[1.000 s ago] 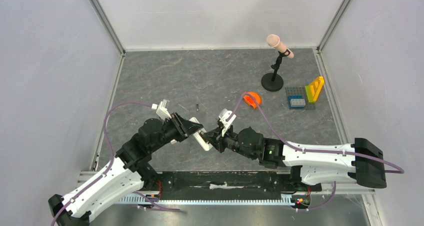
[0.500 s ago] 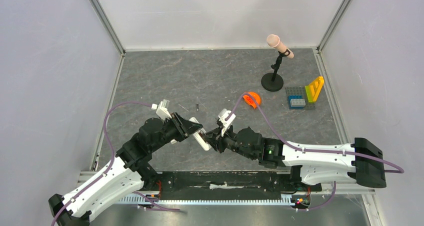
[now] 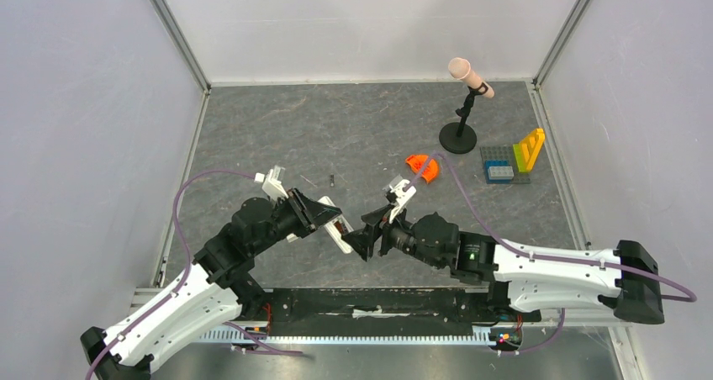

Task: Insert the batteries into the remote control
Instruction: Load the battery into the remote control.

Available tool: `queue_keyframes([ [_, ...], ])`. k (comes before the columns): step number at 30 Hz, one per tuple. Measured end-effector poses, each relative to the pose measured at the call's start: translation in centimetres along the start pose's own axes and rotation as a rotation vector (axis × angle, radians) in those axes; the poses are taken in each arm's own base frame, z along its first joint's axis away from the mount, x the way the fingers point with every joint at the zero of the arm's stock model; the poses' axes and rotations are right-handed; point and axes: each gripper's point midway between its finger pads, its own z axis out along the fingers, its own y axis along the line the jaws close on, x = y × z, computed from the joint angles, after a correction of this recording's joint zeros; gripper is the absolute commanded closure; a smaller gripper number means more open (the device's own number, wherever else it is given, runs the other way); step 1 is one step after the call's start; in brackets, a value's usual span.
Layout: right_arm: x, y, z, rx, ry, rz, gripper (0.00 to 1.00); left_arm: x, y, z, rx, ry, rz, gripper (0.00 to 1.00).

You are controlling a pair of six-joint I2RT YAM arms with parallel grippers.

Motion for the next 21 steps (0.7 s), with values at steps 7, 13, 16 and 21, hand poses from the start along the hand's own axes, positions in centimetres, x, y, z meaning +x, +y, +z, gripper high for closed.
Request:
queue_keyframes([
  [7, 0.5, 0.6, -1.0, -0.022, 0.004, 0.198, 0.02, 0.0, 0.1, 0.1, -0.004, 0.002, 0.017, 0.98],
  [13, 1.9, -0.2, -1.3, 0.018, 0.033, 0.53, 0.02, 0.1, 0.4, 0.1, -0.015, 0.005, 0.045, 0.98],
  [16, 2.9, -0.7, -1.3, 0.029, 0.052, 0.7, 0.02, -0.1, 0.3, 0.0, -0.014, 0.004, 0.061, 0.98],
  [21, 4.3, -0.7, -1.4, 0.012, 0.085, 0.904, 0.02, -0.2, 0.0, 0.0, -0.008, 0.002, 0.077, 0.98],
])
